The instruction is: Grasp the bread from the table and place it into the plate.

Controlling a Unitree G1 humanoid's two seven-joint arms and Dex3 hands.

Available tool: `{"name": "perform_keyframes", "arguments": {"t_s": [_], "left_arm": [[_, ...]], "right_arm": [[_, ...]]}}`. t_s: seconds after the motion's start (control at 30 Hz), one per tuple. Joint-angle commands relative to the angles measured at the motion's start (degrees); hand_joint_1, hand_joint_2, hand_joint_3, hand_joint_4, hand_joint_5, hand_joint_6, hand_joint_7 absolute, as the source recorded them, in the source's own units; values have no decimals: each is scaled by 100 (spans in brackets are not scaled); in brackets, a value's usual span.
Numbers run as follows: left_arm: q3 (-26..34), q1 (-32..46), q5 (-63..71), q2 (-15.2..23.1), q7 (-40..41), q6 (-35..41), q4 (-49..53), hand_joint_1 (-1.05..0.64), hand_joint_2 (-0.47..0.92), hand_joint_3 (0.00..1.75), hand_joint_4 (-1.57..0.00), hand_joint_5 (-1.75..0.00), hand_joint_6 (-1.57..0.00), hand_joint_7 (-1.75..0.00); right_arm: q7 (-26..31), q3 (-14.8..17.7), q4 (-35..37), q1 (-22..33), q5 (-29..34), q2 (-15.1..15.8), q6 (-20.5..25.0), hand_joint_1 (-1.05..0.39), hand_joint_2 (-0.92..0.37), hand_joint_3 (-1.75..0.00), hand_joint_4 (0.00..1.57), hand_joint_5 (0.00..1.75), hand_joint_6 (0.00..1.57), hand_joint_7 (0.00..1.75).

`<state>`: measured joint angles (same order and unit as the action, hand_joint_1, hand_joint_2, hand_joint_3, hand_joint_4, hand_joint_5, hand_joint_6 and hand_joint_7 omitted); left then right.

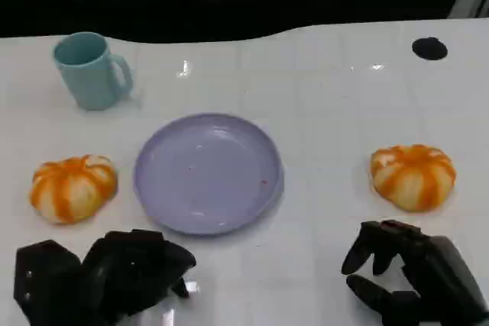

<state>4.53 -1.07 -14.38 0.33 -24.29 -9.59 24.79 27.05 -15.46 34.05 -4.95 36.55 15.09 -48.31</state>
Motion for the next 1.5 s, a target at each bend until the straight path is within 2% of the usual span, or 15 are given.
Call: {"name": "perform_keyframes", "arguments": {"t_s": [0.03, 1.03, 1.17, 1.23, 1.37, 1.5], "left_arm": [[27, -3, 31, 76, 10, -12, 83, -105, 62, 28, -89, -150, -154, -35], [34, 11, -3, 62, -10, -8, 61, -105, 62, 26, -90, -149, -153, -36], [41, -13, -2, 70, 1, 19, 79, -105, 62, 25, -90, -149, -153, -36], [40, -22, 11, 75, 8, 7, 94, -105, 62, 25, -90, -149, -153, -36], [41, -26, 12, 80, -2, -7, 103, -105, 63, 25, -90, -149, -153, -36], [45, -24, 1, 75, -10, -17, 106, -105, 63, 25, -89, -150, -152, -36]], "right_arm": [[35, 3, 10, -55, -17, 57, -26, -33, -50, -89, 70, 166, 66, 138], [-42, 4, -25, -35, -81, 67, 7, -32, -50, -88, 70, 166, 66, 135], [-221, 62, -253, 23, -181, 54, 201, -33, -51, -89, 70, 157, 72, 114], [-161, 80, -360, 20, -106, 69, 281, -35, -54, -87, 69, 147, 74, 103], [-12, 98, -504, -10, 64, 132, 359, -35, -56, -81, 68, 137, 75, 89], [-56, 143, -760, 11, 134, 194, 529, -40, -72, -49, 58, 108, 72, 52]]}}
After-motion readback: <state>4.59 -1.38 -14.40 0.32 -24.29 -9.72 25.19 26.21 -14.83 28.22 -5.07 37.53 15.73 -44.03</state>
